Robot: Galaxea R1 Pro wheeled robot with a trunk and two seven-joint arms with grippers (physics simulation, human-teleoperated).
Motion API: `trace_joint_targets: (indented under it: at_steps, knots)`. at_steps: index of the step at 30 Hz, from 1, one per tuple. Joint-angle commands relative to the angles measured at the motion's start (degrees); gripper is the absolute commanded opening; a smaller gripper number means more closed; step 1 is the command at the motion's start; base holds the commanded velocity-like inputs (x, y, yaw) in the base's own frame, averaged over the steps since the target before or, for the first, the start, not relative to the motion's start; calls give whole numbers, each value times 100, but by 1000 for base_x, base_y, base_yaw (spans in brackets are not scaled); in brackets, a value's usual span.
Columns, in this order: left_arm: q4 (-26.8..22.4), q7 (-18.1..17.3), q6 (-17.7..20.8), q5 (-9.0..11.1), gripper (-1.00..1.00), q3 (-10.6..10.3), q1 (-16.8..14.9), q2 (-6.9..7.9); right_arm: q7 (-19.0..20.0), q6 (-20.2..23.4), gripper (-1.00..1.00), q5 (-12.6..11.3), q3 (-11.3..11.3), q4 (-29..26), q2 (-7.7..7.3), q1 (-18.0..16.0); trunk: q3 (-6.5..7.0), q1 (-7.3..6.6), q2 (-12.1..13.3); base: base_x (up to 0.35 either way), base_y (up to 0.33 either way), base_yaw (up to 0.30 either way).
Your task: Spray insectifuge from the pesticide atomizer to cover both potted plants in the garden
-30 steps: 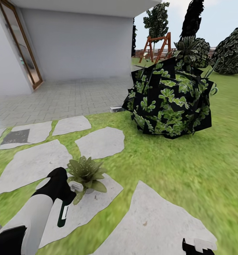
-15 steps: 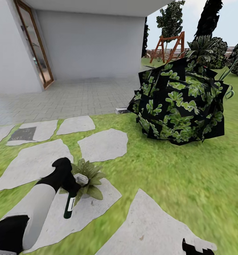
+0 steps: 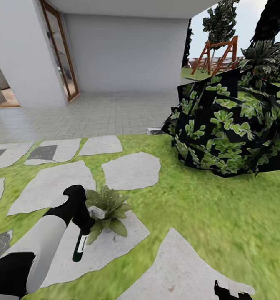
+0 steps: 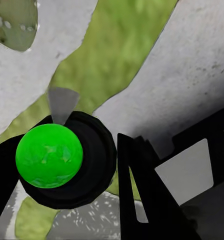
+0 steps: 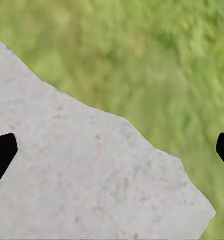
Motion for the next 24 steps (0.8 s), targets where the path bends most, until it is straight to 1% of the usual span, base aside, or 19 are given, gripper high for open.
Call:
trace_joint_targets:
  at_steps: [1,7,11,15,24]
  knots:
    - [-2,-57,61,-59,-100,14,-2,-3,-28,-18,100,62,-30,10,-2,-5,-5,-1,-2,0,0,277]
    - [0,-58,55,-58,-100,14,20,-4,-27,-18,100,65,-27,10,-1,-5,-5,-1,-2,0,-2,277]
    - [-6,-52,54,-72,-100,7,29,-31,-26,-17,100,65,-31,10,-1,-5,-5,-1,-2,0,-168,265]
    - [-8,-49,54,-82,-100,5,36,-51,-22,-17,100,60,-35,10,-3,-5,-5,-1,-2,0,-262,66]
    - [-36,-55,69,-85,-100,12,18,-55,-20,-17,100,60,-36,10,-3,-5,-5,-1,-2,2,-272,3]
